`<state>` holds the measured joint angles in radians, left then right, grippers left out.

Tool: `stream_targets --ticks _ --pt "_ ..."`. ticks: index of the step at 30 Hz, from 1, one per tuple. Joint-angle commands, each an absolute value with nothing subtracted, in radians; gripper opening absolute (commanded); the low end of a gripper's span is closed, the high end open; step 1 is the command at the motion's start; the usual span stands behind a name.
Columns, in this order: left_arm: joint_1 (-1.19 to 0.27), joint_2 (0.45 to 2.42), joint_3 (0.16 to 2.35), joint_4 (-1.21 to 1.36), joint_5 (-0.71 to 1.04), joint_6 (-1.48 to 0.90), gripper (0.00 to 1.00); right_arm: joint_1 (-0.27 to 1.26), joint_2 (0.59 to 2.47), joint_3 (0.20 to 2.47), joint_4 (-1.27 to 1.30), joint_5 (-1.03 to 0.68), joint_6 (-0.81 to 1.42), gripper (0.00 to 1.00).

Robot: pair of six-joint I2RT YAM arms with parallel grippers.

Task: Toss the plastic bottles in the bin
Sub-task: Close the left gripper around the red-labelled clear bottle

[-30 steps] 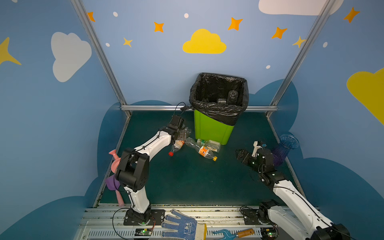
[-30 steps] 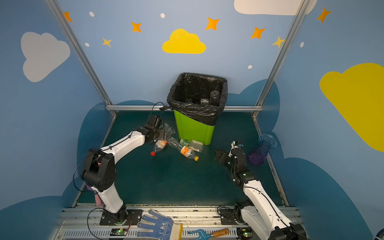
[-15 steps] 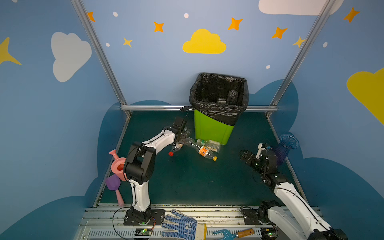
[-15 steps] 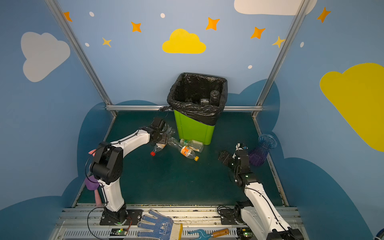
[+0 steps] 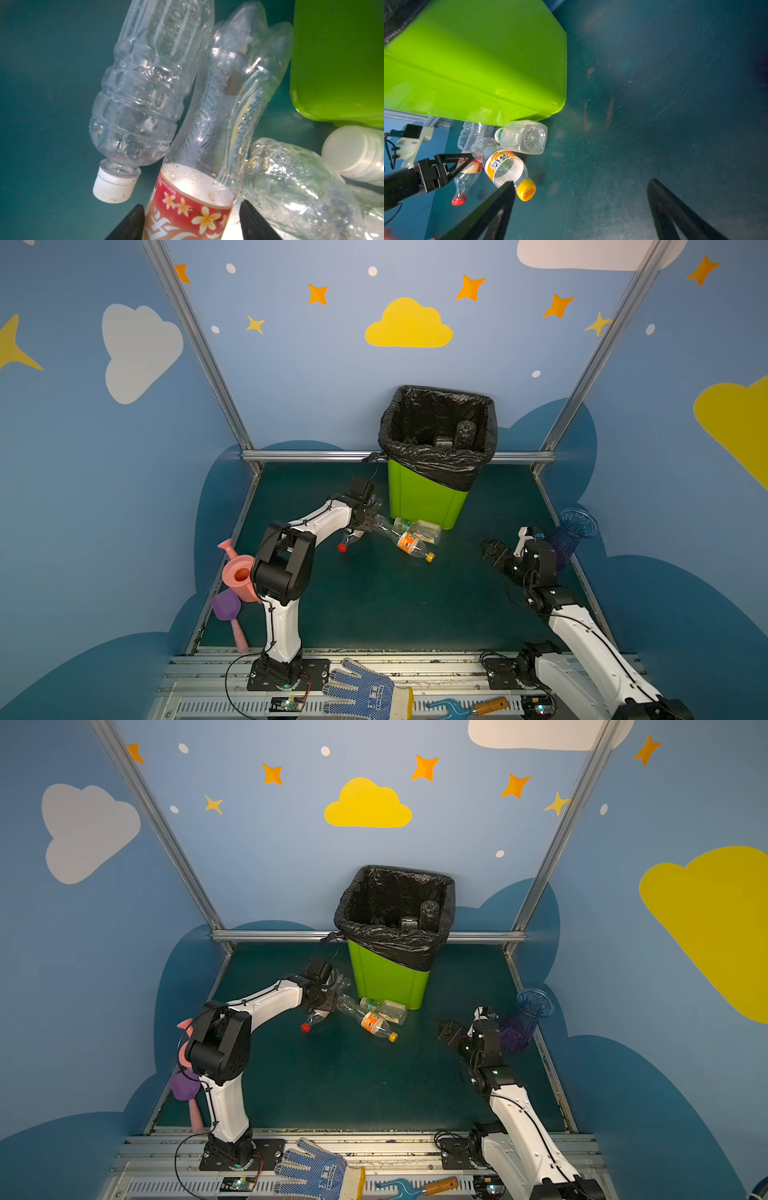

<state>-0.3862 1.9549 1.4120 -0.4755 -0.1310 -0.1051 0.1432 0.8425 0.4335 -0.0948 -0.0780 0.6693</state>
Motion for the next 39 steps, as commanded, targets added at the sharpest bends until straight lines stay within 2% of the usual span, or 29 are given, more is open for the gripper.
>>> stream_targets --ticks 1,5,21,39 --pt "-0.382 1.974 1.434 -0.502 -0.117 -0.101 0.69 0.131 0.845 0.427 -0.095 -0.103 0.679 0.98" --pt "-0.382 1.969 1.413 -0.497 -0.109 -0.1 0.65 0.121 0.847 0.428 -0.093 -0.113 0.685 0.98" --pt "-0.386 1.905 1.323 -0.523 -0.084 -0.118 0.62 0.085 0.849 0.43 -0.095 -0.14 0.698 0.98" --pt "-0.465 1.751 1.15 -0.607 -0.089 -0.222 0.6 0.071 0.835 0.423 -0.097 -0.156 0.717 0.98"
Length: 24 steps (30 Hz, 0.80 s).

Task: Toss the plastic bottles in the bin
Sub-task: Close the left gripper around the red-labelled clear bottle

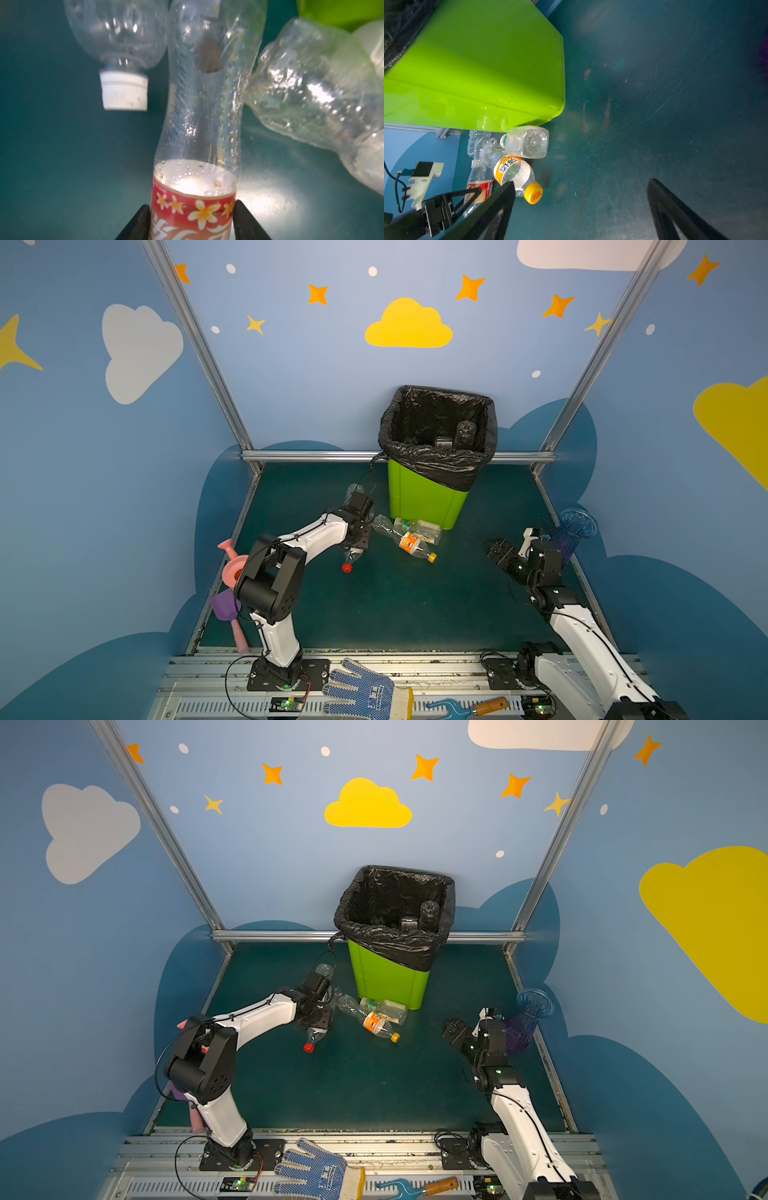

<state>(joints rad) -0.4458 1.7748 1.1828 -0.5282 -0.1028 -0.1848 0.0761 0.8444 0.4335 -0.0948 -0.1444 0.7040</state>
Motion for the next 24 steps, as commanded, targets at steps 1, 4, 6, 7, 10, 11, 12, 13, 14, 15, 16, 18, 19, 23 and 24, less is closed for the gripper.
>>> stream_targets --ticks 1,4,6,7,10,11,12,13,14,15,16,18,19,23,24 --pt "-0.473 1.743 1.143 -0.622 -0.095 -0.231 0.6 0.071 0.832 0.422 -0.1 -0.156 0.716 0.98" --pt "-0.482 1.718 1.126 -0.668 -0.119 -0.254 0.61 0.067 0.821 0.42 -0.104 -0.156 0.716 0.98" --pt "-0.483 1.698 1.115 -0.687 -0.127 -0.264 0.62 0.066 0.816 0.416 -0.104 -0.156 0.716 0.98" --pt "-0.482 1.683 1.111 -0.69 -0.129 -0.267 0.63 0.065 0.815 0.415 -0.103 -0.156 0.716 0.98" --pt "-0.483 1.655 1.111 -0.693 -0.141 -0.277 0.71 0.063 0.816 0.41 -0.1 -0.161 0.719 0.98" --pt "-0.482 1.649 1.114 -0.691 -0.141 -0.278 0.74 0.062 0.816 0.409 -0.099 -0.162 0.72 0.98" --pt "-0.482 1.646 1.12 -0.689 -0.14 -0.279 0.76 0.061 0.817 0.409 -0.097 -0.164 0.722 0.98" --pt "-0.482 1.649 1.129 -0.691 -0.142 -0.279 0.78 0.06 0.818 0.407 -0.096 -0.164 0.722 0.98" --pt "-0.483 1.656 1.139 -0.695 -0.145 -0.282 0.79 0.061 0.819 0.408 -0.096 -0.165 0.723 0.98" --pt "-0.482 1.665 1.154 -0.702 -0.152 -0.286 0.8 0.06 0.817 0.407 -0.097 -0.167 0.724 0.98" --pt "-0.482 1.674 1.168 -0.707 -0.154 -0.287 0.8 0.059 0.816 0.407 -0.097 -0.167 0.723 0.98" --pt "-0.482 1.69 1.186 -0.699 -0.151 -0.285 0.81 0.059 0.815 0.405 -0.099 -0.166 0.721 0.98" --pt "-0.483 1.695 1.195 -0.692 -0.149 -0.282 0.81 0.058 0.812 0.404 -0.099 -0.164 0.719 0.98" --pt "-0.483 1.743 1.237 -0.686 -0.164 -0.264 0.83 0.052 0.806 0.4 -0.105 -0.164 0.716 0.98" --pt "-0.482 1.765 1.254 -0.699 -0.176 -0.261 0.83 0.048 0.804 0.399 -0.107 -0.165 0.714 0.98"
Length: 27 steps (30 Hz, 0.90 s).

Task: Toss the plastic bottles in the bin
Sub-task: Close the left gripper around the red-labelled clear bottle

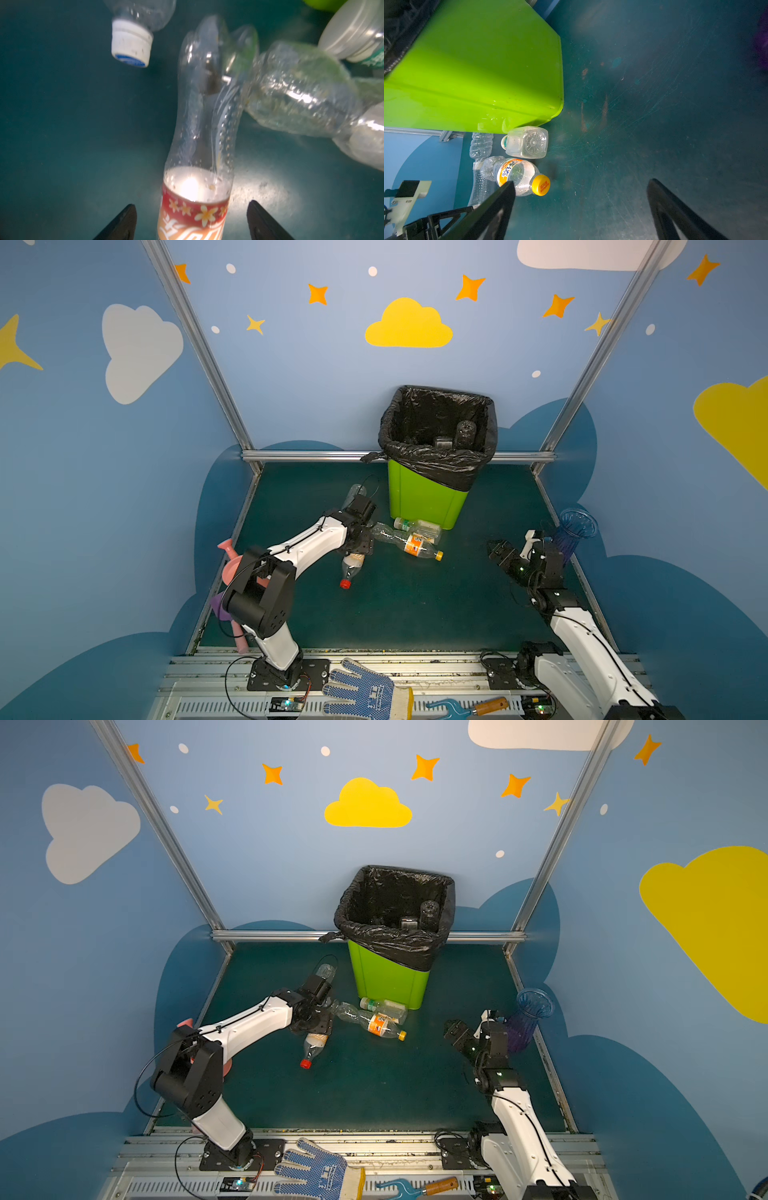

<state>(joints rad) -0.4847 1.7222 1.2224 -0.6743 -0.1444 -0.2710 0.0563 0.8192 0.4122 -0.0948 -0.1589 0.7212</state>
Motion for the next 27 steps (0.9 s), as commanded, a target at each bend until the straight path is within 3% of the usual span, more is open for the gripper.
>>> stream_targets --ticks 1,12,27 --pt "-0.481 1.785 1.273 -0.712 -0.185 -0.259 0.83 0.047 0.802 0.397 -0.107 -0.165 0.713 0.98" --pt "-0.481 1.904 1.329 -0.723 -0.198 -0.246 0.76 0.013 0.81 0.385 -0.095 -0.188 0.712 0.98" --pt "-0.479 1.825 1.298 -0.711 -0.175 -0.249 0.49 -0.017 0.81 0.384 -0.09 -0.207 0.718 0.98"
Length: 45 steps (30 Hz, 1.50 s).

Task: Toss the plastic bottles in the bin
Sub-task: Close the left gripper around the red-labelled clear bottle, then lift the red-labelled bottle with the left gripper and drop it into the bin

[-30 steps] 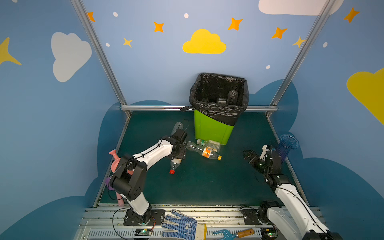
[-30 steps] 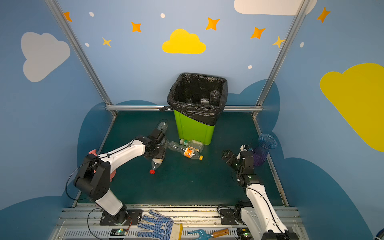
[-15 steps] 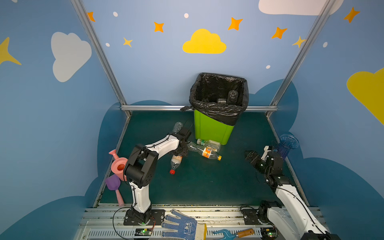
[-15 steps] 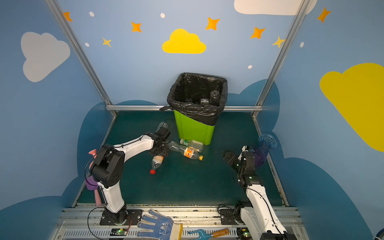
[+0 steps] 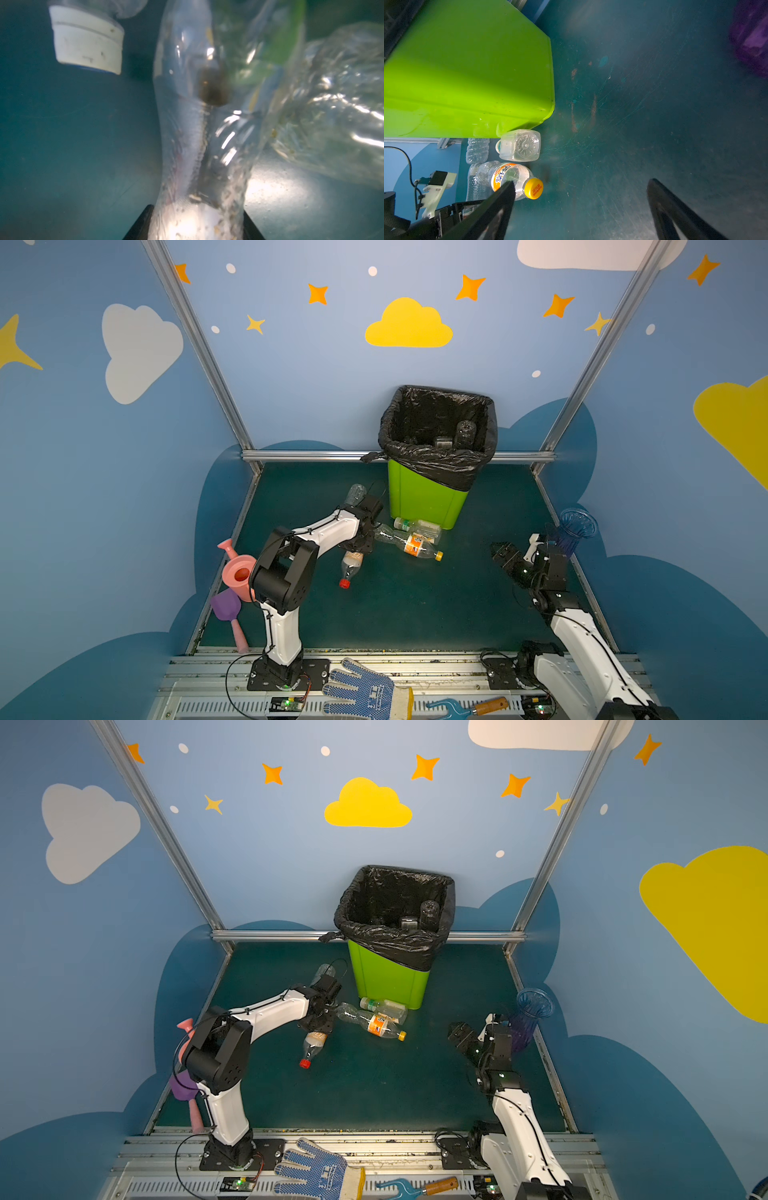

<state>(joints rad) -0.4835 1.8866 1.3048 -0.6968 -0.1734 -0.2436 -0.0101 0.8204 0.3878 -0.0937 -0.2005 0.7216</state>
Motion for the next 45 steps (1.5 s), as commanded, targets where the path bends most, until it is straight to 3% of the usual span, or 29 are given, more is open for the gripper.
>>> stream_targets --ticks 1,7,13,19,23,27,31,34,36,38,42,45 --pt "-0.479 1.798 1.294 -0.709 -0.173 -0.252 0.49 -0.02 0.809 0.385 -0.089 -0.208 0.716 0.98" --pt "-0.477 1.572 1.297 -0.724 -0.184 -0.259 0.48 -0.038 0.804 0.403 -0.096 -0.217 0.711 0.98" --pt "-0.46 1.299 1.365 -0.662 -0.301 -0.251 0.5 -0.058 0.804 0.441 -0.113 -0.227 0.695 0.98" --pt "-0.444 1.04 1.41 -0.295 -0.35 -0.173 0.53 -0.085 0.784 0.459 -0.125 -0.235 0.693 0.98" --pt "-0.441 1.006 1.396 0.056 -0.286 -0.155 0.54 -0.101 0.76 0.453 -0.127 -0.245 0.705 0.98" --pt "-0.44 1.162 1.534 0.182 -0.198 -0.184 0.54 -0.116 0.726 0.455 -0.144 -0.256 0.709 0.98" --pt "-0.443 1.45 1.827 0.094 -0.063 -0.262 0.56 -0.13 0.693 0.459 -0.153 -0.264 0.71 0.98" --pt "-0.469 1.788 2.271 -0.248 0.014 -0.303 0.65 -0.135 0.683 0.459 -0.15 -0.283 0.717 0.98" --pt "-0.504 2.06 2.725 -0.564 0.03 -0.296 0.72 -0.136 0.686 0.461 -0.15 -0.304 0.718 0.98" --pt "-0.536 2.277 3.136 -0.722 0.023 -0.272 0.81 -0.136 0.69 0.466 -0.166 -0.312 0.706 0.98" --pt "-0.565 2.004 2.676 -0.468 0.002 -0.253 0.99 -0.14 0.679 0.457 -0.174 -0.313 0.693 0.98" --pt "-0.584 1.762 2.266 -0.165 -0.036 -0.193 1.0 -0.141 0.675 0.433 -0.143 -0.32 0.699 0.98"
